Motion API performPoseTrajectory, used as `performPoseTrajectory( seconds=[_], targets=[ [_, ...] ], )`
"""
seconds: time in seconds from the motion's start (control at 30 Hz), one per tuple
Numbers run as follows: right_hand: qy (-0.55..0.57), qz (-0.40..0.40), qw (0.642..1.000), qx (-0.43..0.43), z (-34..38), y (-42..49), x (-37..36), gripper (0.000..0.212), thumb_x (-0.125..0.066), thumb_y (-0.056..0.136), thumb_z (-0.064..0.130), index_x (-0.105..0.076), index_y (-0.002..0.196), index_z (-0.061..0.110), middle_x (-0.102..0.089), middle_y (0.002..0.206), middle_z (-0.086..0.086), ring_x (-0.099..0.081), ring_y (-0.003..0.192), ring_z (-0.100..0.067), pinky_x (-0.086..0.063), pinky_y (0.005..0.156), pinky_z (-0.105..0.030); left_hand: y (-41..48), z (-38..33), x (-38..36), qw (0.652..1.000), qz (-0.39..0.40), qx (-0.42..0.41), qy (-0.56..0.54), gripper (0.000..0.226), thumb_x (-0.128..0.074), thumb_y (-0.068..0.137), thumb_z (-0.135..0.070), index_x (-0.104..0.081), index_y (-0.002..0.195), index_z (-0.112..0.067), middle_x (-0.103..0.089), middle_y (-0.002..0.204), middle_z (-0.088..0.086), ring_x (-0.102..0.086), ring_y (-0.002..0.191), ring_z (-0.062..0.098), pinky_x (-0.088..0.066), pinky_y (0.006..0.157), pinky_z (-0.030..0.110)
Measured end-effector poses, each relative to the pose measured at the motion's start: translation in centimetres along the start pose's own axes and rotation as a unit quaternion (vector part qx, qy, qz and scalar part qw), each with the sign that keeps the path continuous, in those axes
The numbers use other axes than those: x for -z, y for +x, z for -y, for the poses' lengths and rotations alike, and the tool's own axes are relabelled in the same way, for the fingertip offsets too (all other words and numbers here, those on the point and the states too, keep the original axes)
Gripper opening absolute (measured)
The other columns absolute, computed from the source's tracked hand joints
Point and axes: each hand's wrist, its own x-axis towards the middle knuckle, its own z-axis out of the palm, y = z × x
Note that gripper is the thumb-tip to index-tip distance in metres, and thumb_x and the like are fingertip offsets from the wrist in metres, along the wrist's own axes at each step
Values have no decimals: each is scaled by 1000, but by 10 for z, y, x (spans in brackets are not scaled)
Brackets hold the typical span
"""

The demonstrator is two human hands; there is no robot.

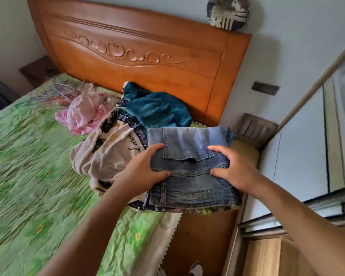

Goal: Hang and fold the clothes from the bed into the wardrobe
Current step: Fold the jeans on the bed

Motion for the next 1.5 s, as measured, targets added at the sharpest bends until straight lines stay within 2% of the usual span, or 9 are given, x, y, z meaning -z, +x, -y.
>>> performPoseTrajectory(
  seconds=[0.07, 0.2, 0.23, 0.4, 0.73, 0.93, 1.1, 1.3, 1.5],
  targets=[
    [18, -27, 999, -13, -15, -7, 19, 63, -81, 78, 23, -56, 133, 42, -62, 125, 6, -63, 109, -9, -50, 100, -38, 19, -19, -11, 999, 23, -26, 7, 79, -84, 76, -38, -41, 143, -44, -61, 128, -8, -62, 108, 9, -53, 98, 37],
    [41, -81, 995, -41, -39, -23, 45, 62, -79, 83, 18, -54, 134, 42, -60, 121, 21, -59, 101, 13, -46, 82, -8, 58, -51, -30, 994, 78, -68, 18, 75, -85, 75, -37, -41, 135, -49, -64, 120, -13, -63, 99, -2, -55, 91, 33],
    [45, -94, 993, -54, -46, -28, 52, 62, -78, 83, 18, -53, 135, 42, -59, 121, 22, -58, 103, 13, -46, 82, -8, 69, -60, -37, 992, 100, -78, 23, 73, -85, 75, -37, -41, 131, -50, -65, 117, -14, -64, 95, -3, -56, 89, 32],
    [53, -157, 976, -139, -71, -53, 71, 67, -78, 84, 21, -49, 142, 39, -56, 130, 11, -58, 116, -10, -47, 100, -31, 121, -99, -67, 967, 214, -122, 60, 69, -86, 71, -42, -38, 119, -55, -66, 106, -11, -69, 90, 10, -58, 85, 42],
    [151, -322, 901, -250, -91, -109, 61, 66, -76, 77, 26, -53, 137, 41, -55, 133, 8, -57, 120, -11, -49, 105, -43, 186, -168, -125, 881, 385, -250, 113, 71, -89, 71, -31, -38, 114, -55, -64, 110, -5, -73, 87, 16, -63, 71, 41],
    [173, -414, 849, -280, -85, -163, 37, 61, -74, 76, 16, -56, 125, 48, -59, 126, 6, -61, 113, -12, -54, 97, -39, 162, -203, -151, 826, 437, -319, 158, 69, -88, 73, -36, -35, 112, -60, -63, 107, -13, -72, 80, 8, -63, 64, 31],
    [180, -483, 798, -311, -69, -221, 10, 63, -75, 76, 11, -55, 117, 54, -61, 119, 14, -61, 103, 1, -53, 91, -31, 116, -229, -173, 775, 470, -377, 187, 73, -86, 75, -33, -34, 122, -52, -59, 118, -8, -67, 96, 13, -63, 78, 39],
    [220, -545, 731, -347, -38, -291, -30, 58, -70, 69, 27, -58, 117, 56, -59, 118, 24, -62, 97, 4, -56, 87, -32, 54, -248, -198, 710, 507, -439, 213, 76, -83, 76, -39, -30, 127, -57, -63, 115, -18, -64, 94, 3, -57, 79, 32],
    [193, -594, 680, -383, -7, -344, -58, 55, -72, 82, 17, -57, 125, 48, -55, 125, 22, -58, 113, -6, -52, 96, -37, -2, -274, -212, 644, 565, -481, 187, 77, -85, 72, -39, -37, 132, -52, -68, 114, -17, -67, 103, 6, -56, 91, 41]
  ],
)
